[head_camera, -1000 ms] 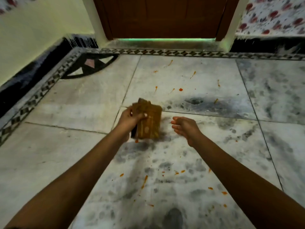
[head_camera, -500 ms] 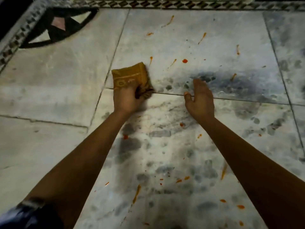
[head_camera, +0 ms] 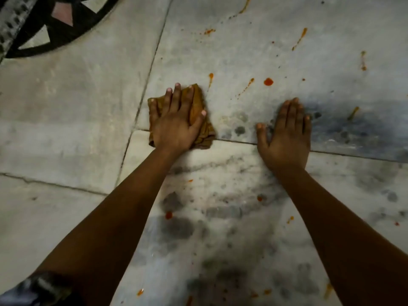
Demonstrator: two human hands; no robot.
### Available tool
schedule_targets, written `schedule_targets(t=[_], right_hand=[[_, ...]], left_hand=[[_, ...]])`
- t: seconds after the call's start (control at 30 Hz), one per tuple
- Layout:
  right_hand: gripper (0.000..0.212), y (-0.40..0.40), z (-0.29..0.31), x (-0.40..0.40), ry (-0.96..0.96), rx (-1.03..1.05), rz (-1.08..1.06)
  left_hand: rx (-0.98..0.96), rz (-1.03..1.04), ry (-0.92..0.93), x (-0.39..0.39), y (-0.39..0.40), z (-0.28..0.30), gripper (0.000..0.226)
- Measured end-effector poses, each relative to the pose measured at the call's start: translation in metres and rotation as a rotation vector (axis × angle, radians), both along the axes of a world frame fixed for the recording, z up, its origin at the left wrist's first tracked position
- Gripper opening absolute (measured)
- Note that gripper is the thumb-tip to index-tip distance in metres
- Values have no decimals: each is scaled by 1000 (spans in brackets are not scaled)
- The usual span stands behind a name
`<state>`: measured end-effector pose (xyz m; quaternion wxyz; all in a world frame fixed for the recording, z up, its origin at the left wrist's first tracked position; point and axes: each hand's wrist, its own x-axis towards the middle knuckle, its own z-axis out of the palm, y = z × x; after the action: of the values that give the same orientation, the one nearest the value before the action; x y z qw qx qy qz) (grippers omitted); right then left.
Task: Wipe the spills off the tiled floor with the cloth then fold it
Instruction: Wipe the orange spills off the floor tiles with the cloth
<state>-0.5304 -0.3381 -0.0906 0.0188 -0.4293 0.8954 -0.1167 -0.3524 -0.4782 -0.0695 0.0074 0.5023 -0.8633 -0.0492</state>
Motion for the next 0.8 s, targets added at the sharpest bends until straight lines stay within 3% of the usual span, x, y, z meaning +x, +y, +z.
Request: schedule_targets(t=[0.27,0.37,0.5,0.6,0.73,0.8], right_hand=[[81,-1,2,1,-10,-10,-23],[81,-1,4,2,-18,5,-21],[79,-1,6,1,-27,15,-28],[78,-1,4,1,-22,9,-32],[78,-1,5,1,-29,7,-35],[78,-1,5,1,-30,19,-31]], left_hand=[[91,50,-36,-74,-97,13,60],[94,-143,-69,-89,-73,12,58],[43,-391,-21,-34,-31,9,65],[25,-257,6,-24,-59,7,62],[40,35,2,-69,-96,9,54],[43,-9,6,-75,-88,7,54]])
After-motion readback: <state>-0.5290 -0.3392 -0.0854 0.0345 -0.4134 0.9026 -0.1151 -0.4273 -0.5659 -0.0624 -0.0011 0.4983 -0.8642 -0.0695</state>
